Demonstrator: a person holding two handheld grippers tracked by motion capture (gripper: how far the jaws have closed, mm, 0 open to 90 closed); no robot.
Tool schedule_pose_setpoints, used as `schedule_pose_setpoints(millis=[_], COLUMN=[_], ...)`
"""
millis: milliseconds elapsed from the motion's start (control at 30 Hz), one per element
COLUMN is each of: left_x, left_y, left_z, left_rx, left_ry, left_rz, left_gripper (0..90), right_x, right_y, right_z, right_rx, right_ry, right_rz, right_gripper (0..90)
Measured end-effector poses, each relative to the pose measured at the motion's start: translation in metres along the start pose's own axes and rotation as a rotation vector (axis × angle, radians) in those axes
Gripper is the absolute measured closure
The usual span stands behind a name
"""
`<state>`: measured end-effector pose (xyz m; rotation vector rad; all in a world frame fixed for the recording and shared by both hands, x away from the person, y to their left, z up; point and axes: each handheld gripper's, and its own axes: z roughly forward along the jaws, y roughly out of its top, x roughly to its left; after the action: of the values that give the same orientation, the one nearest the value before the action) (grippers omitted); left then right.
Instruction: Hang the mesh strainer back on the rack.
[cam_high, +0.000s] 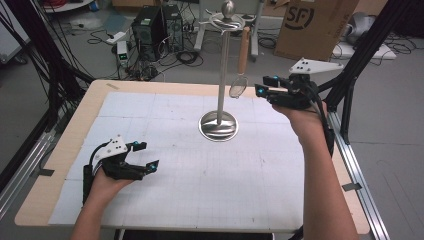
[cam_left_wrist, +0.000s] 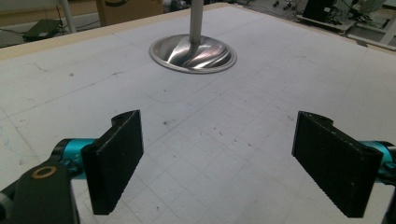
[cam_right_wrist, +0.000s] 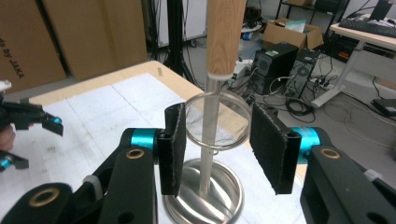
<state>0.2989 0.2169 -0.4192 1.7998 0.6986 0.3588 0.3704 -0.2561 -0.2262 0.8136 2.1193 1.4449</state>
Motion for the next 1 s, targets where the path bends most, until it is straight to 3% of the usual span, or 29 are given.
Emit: schedule_pose_setpoints(millis=[433,700,1000], left_x=[-0.001,-0.001,-0.002], left_y=[0.001,0.001,0.001], left_z=[0.000,0.000,0.000], left_rx=[-0.006,-0.003,-0.006], left_ry=[-0.009,-0.008,-0.010], left_rz=[0.003,0.003,0.003], left_gripper=[17.1,17.1,17.1], right_x=[-0.002,0.008,0.020], right_y=[-0.032,-0.050,-0.069], right_z=[-0.012,-0.013,-0.017], right_rx=[-0.023,-0.065,-0.068], right_ry=[0.012,0.050,0.067], right_rz=[0.035,0.047,0.030], right_gripper=[54.6,52.5,48.2])
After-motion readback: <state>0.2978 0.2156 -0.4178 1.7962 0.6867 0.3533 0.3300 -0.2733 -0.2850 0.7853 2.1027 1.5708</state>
